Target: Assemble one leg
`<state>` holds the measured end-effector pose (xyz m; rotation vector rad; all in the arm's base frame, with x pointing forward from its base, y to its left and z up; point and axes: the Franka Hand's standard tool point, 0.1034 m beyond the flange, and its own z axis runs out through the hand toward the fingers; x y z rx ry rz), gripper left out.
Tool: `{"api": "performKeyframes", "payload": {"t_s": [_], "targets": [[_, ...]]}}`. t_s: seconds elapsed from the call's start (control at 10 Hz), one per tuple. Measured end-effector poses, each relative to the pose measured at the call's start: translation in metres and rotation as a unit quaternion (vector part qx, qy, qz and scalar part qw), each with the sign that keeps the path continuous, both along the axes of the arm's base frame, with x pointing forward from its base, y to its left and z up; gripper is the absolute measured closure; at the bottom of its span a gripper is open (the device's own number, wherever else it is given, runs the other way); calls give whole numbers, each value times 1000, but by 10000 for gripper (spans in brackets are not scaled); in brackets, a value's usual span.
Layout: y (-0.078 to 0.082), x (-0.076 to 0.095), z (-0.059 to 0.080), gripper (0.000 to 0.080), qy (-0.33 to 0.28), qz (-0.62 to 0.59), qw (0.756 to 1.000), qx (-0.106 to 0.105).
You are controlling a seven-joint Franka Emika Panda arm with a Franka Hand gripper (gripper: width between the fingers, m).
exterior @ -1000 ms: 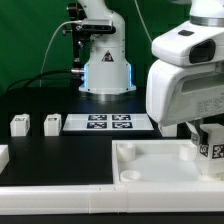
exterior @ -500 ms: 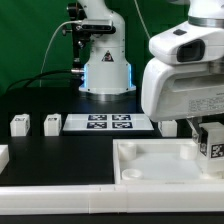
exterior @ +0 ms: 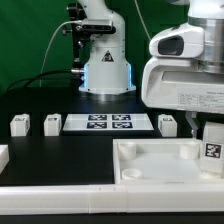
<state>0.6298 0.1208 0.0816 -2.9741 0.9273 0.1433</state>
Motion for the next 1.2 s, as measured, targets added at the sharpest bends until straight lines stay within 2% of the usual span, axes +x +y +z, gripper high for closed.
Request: {"api": "performKeyframes", "payload": {"t_s": [0.2, 0.5, 0.6, 0.8, 0.9, 1.0, 1.2], "targets": [[1, 0, 0, 506, 4, -100, 995, -10], [1, 0, -1, 506, 11, -265, 964, -19], [1, 0, -2, 506, 11, -272, 962, -20], [2, 0, -2, 497, 10, -231, 973, -17], [3, -1, -2, 322, 10, -230, 973, -17], [5, -1, -2, 185, 9, -222, 975, -17], [5, -1, -3, 159, 2, -78, 997, -6]]}}
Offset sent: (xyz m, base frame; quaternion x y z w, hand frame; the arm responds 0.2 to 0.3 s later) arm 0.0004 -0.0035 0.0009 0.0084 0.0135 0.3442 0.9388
